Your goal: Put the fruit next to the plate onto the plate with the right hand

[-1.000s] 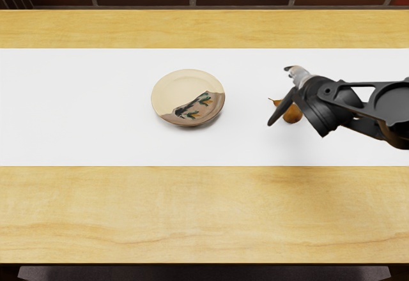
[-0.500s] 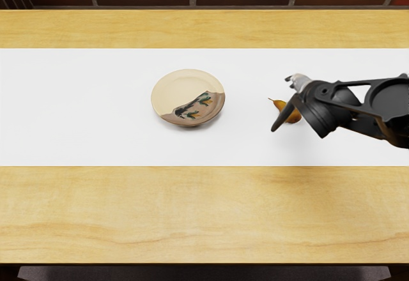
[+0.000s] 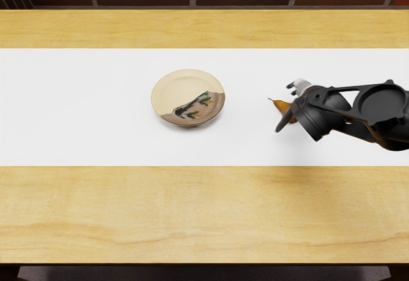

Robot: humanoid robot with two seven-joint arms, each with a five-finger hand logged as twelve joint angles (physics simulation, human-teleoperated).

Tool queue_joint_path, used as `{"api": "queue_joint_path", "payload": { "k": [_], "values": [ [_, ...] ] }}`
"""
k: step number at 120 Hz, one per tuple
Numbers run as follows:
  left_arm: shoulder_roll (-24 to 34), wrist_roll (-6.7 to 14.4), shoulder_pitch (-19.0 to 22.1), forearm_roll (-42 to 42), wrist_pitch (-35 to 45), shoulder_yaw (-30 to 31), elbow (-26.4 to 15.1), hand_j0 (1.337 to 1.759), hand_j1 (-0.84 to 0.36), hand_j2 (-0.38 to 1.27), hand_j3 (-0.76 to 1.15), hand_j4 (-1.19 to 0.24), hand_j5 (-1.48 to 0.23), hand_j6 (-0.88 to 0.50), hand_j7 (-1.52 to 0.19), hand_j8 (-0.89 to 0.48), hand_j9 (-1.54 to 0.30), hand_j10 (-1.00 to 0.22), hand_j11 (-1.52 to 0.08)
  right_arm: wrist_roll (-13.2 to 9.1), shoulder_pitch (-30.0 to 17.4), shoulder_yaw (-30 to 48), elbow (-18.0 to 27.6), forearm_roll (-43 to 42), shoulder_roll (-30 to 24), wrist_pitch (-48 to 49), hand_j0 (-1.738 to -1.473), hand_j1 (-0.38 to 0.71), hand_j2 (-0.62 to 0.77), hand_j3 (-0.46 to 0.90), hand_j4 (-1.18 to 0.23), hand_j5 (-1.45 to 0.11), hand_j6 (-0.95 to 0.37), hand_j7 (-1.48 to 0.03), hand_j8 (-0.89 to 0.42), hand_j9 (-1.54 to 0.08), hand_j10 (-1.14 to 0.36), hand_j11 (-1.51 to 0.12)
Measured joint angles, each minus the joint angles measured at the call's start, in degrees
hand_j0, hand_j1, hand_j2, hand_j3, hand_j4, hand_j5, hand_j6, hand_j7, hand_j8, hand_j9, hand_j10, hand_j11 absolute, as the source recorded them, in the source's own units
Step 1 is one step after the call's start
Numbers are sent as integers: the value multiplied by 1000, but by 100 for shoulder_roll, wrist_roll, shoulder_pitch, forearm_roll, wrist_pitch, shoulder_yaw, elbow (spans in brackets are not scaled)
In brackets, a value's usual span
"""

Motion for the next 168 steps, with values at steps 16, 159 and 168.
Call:
{"api": "queue_joint_path", "payload": {
  "k": [16, 159, 168],
  "values": [
    [0, 0, 0, 0, 0, 0, 0, 1658, 348, 0, 0, -1, -1, -1, -1, -1, -1, -1, -1, 0, -61, -46, -98, -35, 68, 0, -1658, -124, -37, 0, -188, -244, -189, -244, -189, -244, -188, -244],
    [0, 0, 1, 0, 0, 1, 0, 1658, 348, 0, 0, -1, -1, -1, -1, -1, -1, -1, -1, 0, -15, -319, -731, -14, 516, 0, -1658, 36, -63, 0, -322, -418, -323, -418, -322, -418, -322, -418],
    [0, 0, 5, 0, 0, 1, -1, 1658, 348, 0, 0, -1, -1, -1, -1, -1, -1, -1, -1, 0, -25, -318, -773, -16, 546, 0, -1658, 39, -64, 0, -324, -421, -325, -421, -325, -421, -325, -421]
  ]
}}
